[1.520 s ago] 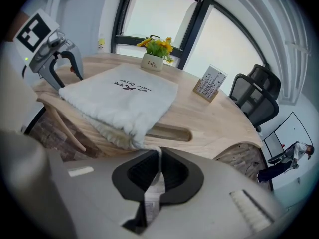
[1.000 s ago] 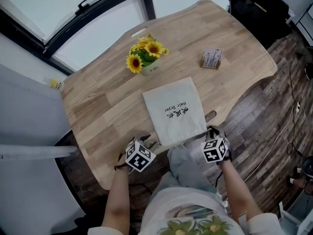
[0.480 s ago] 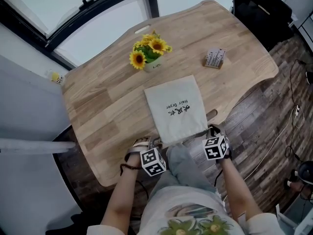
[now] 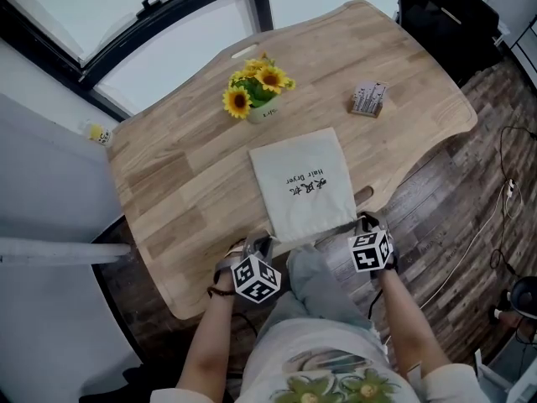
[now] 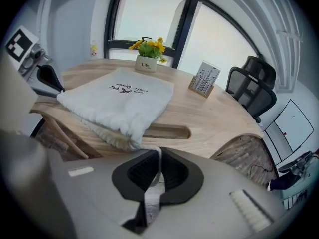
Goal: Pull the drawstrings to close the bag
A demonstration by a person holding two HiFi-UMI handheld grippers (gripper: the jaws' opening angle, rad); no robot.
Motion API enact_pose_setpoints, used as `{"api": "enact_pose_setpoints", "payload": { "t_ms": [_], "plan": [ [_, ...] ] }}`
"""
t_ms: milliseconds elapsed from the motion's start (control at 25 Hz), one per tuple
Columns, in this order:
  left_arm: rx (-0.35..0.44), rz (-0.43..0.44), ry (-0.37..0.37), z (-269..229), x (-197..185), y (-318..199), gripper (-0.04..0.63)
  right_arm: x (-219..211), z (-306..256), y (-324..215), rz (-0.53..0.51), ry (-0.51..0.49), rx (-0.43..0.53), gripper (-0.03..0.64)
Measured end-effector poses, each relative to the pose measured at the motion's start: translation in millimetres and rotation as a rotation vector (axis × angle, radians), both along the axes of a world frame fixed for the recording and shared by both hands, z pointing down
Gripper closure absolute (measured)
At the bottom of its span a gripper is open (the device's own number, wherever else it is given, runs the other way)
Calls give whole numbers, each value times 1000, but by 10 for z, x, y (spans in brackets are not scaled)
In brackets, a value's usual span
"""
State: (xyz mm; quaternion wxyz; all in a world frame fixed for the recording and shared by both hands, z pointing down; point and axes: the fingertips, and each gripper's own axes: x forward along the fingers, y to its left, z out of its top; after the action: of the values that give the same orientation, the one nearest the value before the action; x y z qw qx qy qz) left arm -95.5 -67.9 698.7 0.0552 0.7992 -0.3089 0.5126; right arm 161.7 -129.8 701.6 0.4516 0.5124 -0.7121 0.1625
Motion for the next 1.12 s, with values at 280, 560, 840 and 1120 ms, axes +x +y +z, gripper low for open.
{"api": "enact_pose_setpoints", "payload": {
  "t_ms": [280,560,840,1120],
  "plan": [
    [137,-366,126,-283,-199,-266,578,-140,-124,133,-33,-54,-26,614],
    [115,-420,23,-89,-274,-368,541,-307,-303,224,-55,-125,11,613],
    [151,-155,-176,64,-177,-575,387,-307,-255,263,-65,-126,-9,614],
    [97,-130,-138,143,-49,-759,453,-304,-194,318,-69,-124,-29,614]
  ]
}}
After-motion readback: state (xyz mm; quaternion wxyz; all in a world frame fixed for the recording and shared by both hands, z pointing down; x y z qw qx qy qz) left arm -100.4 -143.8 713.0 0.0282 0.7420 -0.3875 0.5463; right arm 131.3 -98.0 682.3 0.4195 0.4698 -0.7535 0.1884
